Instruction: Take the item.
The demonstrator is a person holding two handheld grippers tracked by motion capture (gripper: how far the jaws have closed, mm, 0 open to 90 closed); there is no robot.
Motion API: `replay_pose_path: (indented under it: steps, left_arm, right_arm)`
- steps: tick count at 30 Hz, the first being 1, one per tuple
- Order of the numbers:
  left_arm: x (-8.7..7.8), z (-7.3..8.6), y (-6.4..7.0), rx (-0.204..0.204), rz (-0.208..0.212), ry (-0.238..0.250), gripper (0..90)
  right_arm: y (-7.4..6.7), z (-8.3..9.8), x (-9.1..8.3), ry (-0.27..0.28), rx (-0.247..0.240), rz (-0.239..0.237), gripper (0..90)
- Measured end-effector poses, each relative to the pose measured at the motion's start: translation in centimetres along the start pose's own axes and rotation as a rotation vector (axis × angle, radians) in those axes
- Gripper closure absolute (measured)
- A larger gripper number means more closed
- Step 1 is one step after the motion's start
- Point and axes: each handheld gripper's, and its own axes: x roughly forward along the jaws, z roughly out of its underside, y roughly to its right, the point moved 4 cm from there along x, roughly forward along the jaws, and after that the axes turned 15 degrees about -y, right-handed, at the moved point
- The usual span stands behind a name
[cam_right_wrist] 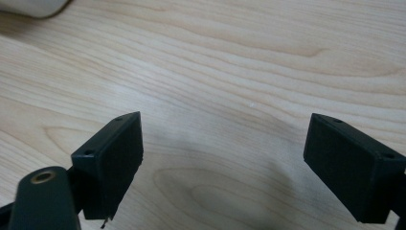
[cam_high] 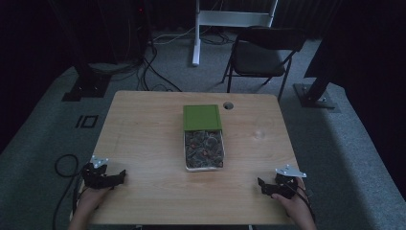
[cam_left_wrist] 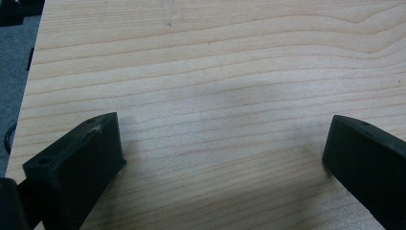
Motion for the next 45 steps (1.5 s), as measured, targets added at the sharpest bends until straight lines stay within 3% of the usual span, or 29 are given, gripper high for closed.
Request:
replay_pose_path:
  steps: [22,45]
  left_arm:
    - [0.0,0.0,0.0,0.001,0.001,0.0,0.5]
    - [0.0,0.0,0.0,-0.001,-0.001,0.0,0.5]
  right_arm:
    - [-1.3,-3.1,-2.3,0.079,-0.011,-0.03,12.1]
    - [-3.5,-6.3,-4.5,0.144,-0.067,-0.054,12.1]
